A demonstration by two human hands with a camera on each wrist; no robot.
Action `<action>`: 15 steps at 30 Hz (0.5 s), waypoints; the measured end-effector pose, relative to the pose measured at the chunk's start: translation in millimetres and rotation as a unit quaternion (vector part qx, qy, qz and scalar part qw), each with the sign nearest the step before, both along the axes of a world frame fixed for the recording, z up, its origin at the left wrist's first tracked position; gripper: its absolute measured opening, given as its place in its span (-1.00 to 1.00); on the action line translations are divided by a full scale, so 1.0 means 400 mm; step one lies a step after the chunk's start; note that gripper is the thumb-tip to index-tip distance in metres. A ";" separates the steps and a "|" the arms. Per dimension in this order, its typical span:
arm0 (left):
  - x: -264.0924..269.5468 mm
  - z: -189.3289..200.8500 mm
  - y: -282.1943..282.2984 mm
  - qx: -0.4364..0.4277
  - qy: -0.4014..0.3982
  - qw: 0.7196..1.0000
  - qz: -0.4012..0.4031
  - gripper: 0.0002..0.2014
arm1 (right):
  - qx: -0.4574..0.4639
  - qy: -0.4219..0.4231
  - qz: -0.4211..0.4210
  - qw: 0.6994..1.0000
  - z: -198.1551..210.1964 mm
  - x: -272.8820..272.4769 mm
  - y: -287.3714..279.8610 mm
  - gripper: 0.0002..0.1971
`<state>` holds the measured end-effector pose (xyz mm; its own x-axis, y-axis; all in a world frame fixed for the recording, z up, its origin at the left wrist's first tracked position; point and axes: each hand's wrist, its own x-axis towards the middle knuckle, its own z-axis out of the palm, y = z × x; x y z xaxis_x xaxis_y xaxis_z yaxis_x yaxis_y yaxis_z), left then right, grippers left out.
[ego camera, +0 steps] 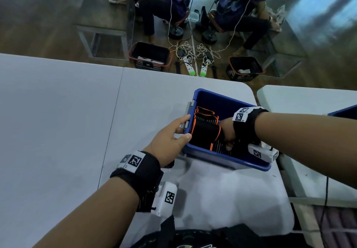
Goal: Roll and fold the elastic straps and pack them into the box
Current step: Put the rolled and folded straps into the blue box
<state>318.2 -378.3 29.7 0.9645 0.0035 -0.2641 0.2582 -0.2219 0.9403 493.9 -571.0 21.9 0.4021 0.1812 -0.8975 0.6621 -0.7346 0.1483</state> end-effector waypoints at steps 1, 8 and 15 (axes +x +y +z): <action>0.000 -0.001 0.000 0.000 -0.001 1.000 -0.002 -0.48 | 0.018 -0.010 -0.011 1.000 0.025 -0.005 0.003 -0.73; 0.002 -0.001 0.005 0.016 -0.013 1.000 -0.007 -0.47 | 0.212 -0.129 -0.145 0.958 0.209 -0.019 -0.051 -0.55; 0.015 0.027 0.015 0.049 -0.003 0.998 -0.026 -0.50 | 0.345 -0.277 -0.287 0.849 0.314 -0.144 -0.243 -0.73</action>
